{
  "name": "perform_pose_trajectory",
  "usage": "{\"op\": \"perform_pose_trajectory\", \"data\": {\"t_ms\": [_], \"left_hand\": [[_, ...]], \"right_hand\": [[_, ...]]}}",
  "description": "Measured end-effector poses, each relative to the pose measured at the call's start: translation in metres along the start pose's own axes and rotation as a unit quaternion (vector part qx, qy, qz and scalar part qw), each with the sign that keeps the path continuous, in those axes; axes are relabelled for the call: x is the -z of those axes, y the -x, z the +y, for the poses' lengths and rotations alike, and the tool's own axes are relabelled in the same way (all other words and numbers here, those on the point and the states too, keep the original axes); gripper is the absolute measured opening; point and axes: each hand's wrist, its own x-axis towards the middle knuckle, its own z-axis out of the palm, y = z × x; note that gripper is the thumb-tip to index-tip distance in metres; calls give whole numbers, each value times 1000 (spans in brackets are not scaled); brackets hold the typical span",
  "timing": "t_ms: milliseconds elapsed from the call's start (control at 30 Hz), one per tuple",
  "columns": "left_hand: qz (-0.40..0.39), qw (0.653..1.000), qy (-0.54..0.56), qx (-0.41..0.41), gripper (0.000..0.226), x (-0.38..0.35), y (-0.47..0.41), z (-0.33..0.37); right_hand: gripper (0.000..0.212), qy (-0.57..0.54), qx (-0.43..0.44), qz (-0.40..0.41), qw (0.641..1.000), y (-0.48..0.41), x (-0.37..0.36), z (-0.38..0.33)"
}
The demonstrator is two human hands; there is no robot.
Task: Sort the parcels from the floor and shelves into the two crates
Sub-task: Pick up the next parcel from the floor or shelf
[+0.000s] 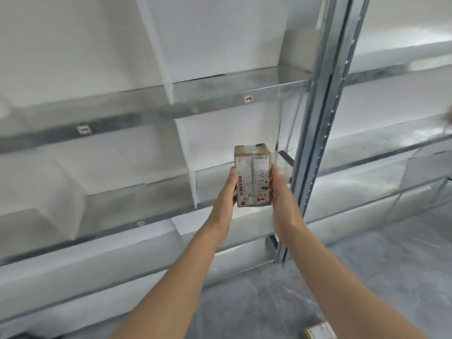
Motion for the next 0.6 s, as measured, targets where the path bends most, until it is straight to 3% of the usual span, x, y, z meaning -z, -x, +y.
{"op": "perform_pose_trajectory", "data": {"t_ms": [267, 600], "left_hand": [[132, 990, -6, -38, 48, 151, 120, 50], [320, 947, 2, -37, 49, 337, 313, 31]], "right_hand": [[56, -12, 9, -164, 986, 50, -177, -14], [55, 6, -37, -347, 937, 173, -396, 30]]}}
